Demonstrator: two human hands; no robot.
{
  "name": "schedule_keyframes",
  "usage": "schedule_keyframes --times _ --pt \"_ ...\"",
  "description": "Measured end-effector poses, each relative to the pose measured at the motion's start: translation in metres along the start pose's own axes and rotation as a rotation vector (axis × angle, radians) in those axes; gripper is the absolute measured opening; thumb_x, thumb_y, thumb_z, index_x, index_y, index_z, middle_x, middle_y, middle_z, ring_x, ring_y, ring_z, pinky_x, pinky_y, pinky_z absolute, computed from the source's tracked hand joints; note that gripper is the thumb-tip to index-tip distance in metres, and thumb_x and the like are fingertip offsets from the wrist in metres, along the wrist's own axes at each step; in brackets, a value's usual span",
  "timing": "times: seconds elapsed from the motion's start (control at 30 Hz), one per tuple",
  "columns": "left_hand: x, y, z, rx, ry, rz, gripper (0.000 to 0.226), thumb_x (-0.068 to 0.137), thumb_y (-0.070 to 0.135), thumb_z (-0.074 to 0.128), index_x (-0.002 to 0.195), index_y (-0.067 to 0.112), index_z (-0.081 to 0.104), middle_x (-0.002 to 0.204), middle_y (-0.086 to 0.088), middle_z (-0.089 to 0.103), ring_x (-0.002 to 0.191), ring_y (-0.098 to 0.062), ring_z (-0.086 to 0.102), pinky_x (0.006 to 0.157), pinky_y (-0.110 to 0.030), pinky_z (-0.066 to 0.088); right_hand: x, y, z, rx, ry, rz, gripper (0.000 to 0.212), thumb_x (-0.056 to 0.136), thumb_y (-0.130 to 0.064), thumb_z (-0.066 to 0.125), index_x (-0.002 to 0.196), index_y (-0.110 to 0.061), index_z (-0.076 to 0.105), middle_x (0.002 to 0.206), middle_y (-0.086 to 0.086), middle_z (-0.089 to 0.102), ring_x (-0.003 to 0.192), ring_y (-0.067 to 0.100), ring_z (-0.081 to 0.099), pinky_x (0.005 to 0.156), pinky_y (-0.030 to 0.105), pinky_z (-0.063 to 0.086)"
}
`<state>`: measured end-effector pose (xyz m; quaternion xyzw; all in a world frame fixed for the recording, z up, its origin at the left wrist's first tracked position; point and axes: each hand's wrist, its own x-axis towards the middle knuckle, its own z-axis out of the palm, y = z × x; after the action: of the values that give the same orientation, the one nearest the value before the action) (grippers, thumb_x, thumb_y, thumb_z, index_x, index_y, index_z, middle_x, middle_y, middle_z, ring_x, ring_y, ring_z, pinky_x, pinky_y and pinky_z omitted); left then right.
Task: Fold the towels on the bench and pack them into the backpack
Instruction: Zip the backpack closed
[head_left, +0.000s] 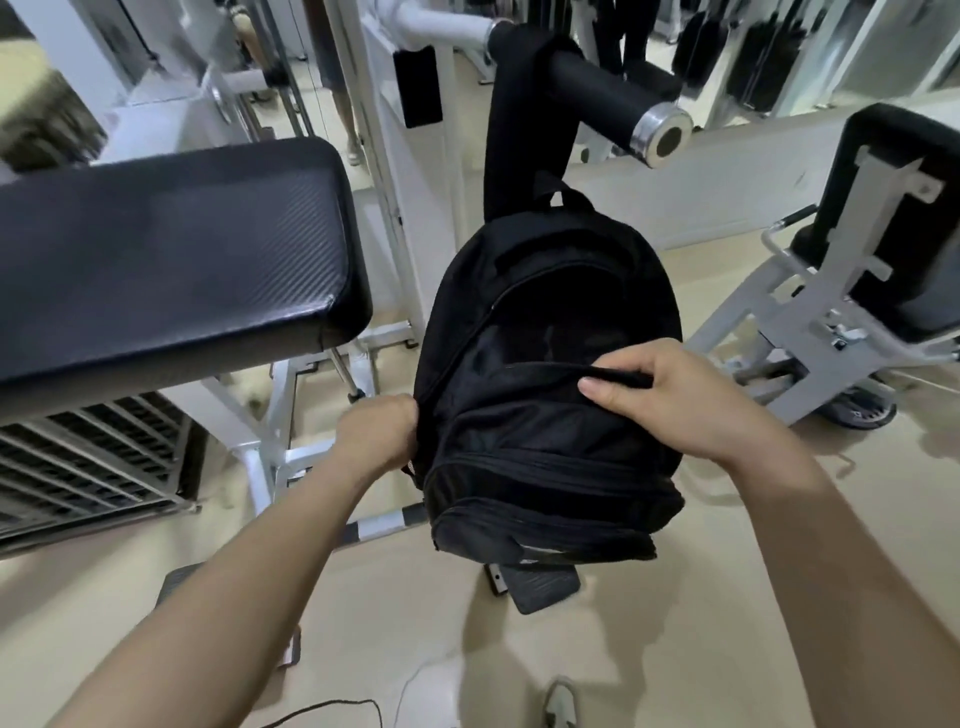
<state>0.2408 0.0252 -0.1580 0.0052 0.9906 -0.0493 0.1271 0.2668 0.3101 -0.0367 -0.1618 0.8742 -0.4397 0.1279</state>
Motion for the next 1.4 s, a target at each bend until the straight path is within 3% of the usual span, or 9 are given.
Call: schedule_keyframes --times 0.17,0.33,0.53,0.63,0.73,0.9,1.0,1.13,1.4 --pt "-0.033 -0.017 -0.08 -0.683 0.144 -0.17 0.021 0.079 0.009 0.048 0.078 0.019 0.066 0.075 -0.001 0.065 0.071 -0.025 0.06 0.064 -0.032 0.046 0.012 -0.015 -0.008 -0.154 0.01 -0.115 0.021 0.092 -0.013 0.058 0.078 -0.023 0.068 0.079 -0.005 0.068 0.082 0.013 0.063 0.076 0.031 0.048" --pt "-0.079 -0.006 -0.15 -1.257 0.368 0.17 0.018 0.092 0.003 0.044 0.092 0.018 0.054 0.061 -0.001 0.045 0.053 -0.018 0.039 0.05 -0.031 0.031 0.028 -0.05 0.05 -0.038 0.254 -0.145 0.015 0.085 -0.013 0.045 0.08 -0.024 0.054 0.065 -0.011 0.058 0.068 0.017 0.054 0.065 0.036 0.042" --pt "-0.116 -0.015 -0.186 -0.949 0.408 0.269 0.014 0.088 0.009 0.047 0.091 0.02 0.041 0.048 0.012 0.042 0.05 -0.012 0.034 0.053 -0.03 0.031 0.029 -0.11 0.092 -0.12 0.265 -0.394 0.037 0.081 -0.052 0.059 0.09 -0.026 0.034 0.062 -0.004 0.055 0.061 0.024 0.056 0.057 0.039 0.045" --pt "-0.125 -0.017 -0.196 -0.63 0.461 0.295 0.012 0.092 0.012 0.049 0.093 0.018 0.039 0.05 0.01 0.044 0.049 -0.009 0.038 0.053 -0.024 0.032 0.038 -0.126 0.098 -0.237 0.304 -0.412 0.033 0.091 -0.042 0.053 0.116 -0.023 0.043 0.086 0.008 0.067 0.083 0.038 0.063 0.062 0.039 0.046" --pt "-0.124 -0.02 -0.195 -0.829 0.39 0.309 0.011 0.091 0.011 0.05 0.096 0.017 0.043 0.055 0.003 0.048 0.053 -0.02 0.041 0.055 -0.036 0.037 0.045 -0.132 0.099 -0.291 0.319 -0.395 0.042 0.096 -0.026 0.048 0.136 -0.022 0.038 0.1 0.013 0.067 0.095 0.039 0.061 0.064 0.035 0.035" --pt "-0.11 -0.03 -0.159 -1.448 0.371 0.255 0.043 0.085 -0.003 0.052 0.12 0.02 0.061 0.078 -0.008 0.051 0.069 -0.025 0.046 0.067 -0.035 0.039 0.04 -0.118 0.09 -0.232 0.379 -0.453 0.018 0.1 -0.025 0.038 0.085 -0.016 0.032 0.077 0.015 0.063 0.074 0.042 0.059 0.056 0.039 0.033" --pt "-0.095 0.0 -0.135 -1.138 0.588 0.18 0.049 0.077 -0.009 0.055 0.106 0.029 0.066 0.1 0.011 0.062 0.094 -0.007 0.059 0.084 -0.023 0.045 0.038 -0.104 0.087 -0.22 0.424 -0.554 0.02 0.099 -0.022 0.044 0.082 -0.016 0.036 0.067 0.016 0.065 0.064 0.042 0.061 0.052 0.034 0.03" --pt "-0.081 0.044 -0.126 -1.068 0.7 0.129 0.038 0.078 -0.001 0.058 0.06 0.032 0.051 0.058 0.015 0.051 0.059 -0.002 0.044 0.058 -0.021 0.035 0.036 -0.092 0.072 -0.235 0.566 -0.609 0.024 0.091 -0.019 0.052 0.08 -0.021 0.031 0.05 0.011 0.059 0.044 0.036 0.058 0.046 0.027 0.026" --pt "-0.084 0.07 -0.145 -0.817 0.976 0.13 0.033 0.068 -0.005 0.05 0.054 0.023 0.038 0.05 0.007 0.041 0.05 -0.008 0.034 0.047 -0.022 0.027 0.019 -0.082 0.044 -0.251 0.713 -0.557 0.023 0.093 -0.027 0.051 0.074 -0.015 0.046 0.05 0.005 0.058 0.045 0.034 0.057 0.041 0.029 0.033"
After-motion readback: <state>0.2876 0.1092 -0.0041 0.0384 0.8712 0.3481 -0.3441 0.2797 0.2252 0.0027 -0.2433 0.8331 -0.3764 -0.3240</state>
